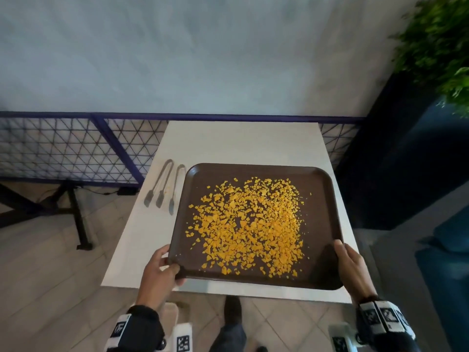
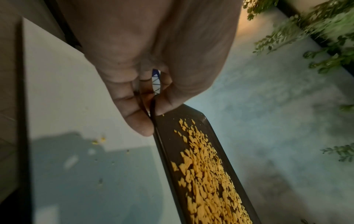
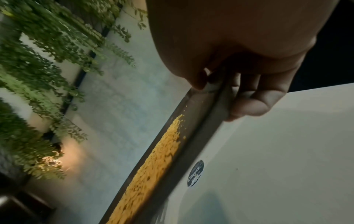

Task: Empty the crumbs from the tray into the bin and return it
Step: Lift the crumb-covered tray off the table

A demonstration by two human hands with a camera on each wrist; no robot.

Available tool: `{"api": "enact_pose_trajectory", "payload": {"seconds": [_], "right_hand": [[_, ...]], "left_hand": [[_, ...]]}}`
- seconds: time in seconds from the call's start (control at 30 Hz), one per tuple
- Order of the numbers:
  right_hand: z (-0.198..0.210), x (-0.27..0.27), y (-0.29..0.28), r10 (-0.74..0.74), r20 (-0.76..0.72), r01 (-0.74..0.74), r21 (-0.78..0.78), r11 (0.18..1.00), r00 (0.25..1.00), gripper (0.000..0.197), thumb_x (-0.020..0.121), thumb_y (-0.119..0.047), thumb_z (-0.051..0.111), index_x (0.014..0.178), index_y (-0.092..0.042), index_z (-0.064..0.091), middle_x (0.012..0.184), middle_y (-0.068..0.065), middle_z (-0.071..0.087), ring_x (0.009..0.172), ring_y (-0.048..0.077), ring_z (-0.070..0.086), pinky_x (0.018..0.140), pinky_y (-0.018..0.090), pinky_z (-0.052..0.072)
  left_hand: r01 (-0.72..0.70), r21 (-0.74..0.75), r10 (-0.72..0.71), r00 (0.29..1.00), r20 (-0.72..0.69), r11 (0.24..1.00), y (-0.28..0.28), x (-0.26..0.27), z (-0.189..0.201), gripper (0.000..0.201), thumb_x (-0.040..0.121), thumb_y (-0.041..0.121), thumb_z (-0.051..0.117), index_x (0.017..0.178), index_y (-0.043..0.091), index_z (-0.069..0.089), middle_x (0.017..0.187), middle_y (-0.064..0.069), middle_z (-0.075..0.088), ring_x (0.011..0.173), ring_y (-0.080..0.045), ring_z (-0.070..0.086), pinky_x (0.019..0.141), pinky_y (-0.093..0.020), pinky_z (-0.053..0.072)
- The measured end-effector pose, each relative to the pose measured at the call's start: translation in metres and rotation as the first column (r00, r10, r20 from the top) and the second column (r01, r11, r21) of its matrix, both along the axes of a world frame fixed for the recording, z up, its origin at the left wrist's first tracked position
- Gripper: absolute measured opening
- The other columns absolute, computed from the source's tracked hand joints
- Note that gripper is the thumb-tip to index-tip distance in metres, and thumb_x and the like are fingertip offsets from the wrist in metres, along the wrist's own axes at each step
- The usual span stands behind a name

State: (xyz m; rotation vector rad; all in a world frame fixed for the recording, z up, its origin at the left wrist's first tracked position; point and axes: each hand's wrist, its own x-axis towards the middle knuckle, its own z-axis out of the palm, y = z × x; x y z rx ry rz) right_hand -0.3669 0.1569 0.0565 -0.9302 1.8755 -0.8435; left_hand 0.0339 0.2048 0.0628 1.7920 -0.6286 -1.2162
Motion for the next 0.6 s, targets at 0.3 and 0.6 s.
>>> {"api": "enact_pose_trajectory", "payload": {"seconds": [0.3,0.6], "right_hand": [[0.005,0.035,0.099,0.066,0.001,-0.066,0.064,0.996,0.998,0.034,0.102,-0.03,0.042,0.089,-0.007,0.063,0.09,0.02,0.066,0.087,0.037,0.062,0.084,0.051,0.052],[-0.017,0.102,0.182,0.059,0.039,-0.062,0.088,0.994,0.997,0.022,0.101,-0.023,0.044,0.09,-0.017,0.063,0.095,0.015,0.068,0.086,0.029,0.064,0.076,0.042,0.053]], "left_hand": [[-0.034,0.028,0.033,0.998,0.049,0.999,0.122,0.034,-0.015,0.049,0.093,-0.007,0.051,0.127,0.027,0.056,0.118,-0.004,0.066,0.097,-0.025,0.069,0.065,-0.037,0.059],[-0.05,0.085,0.039,0.991,0.131,0.995,0.197,0.1,-0.047,0.052,0.092,-0.008,0.054,0.13,0.026,0.055,0.12,-0.009,0.063,0.093,-0.024,0.068,0.061,-0.035,0.059]]}}
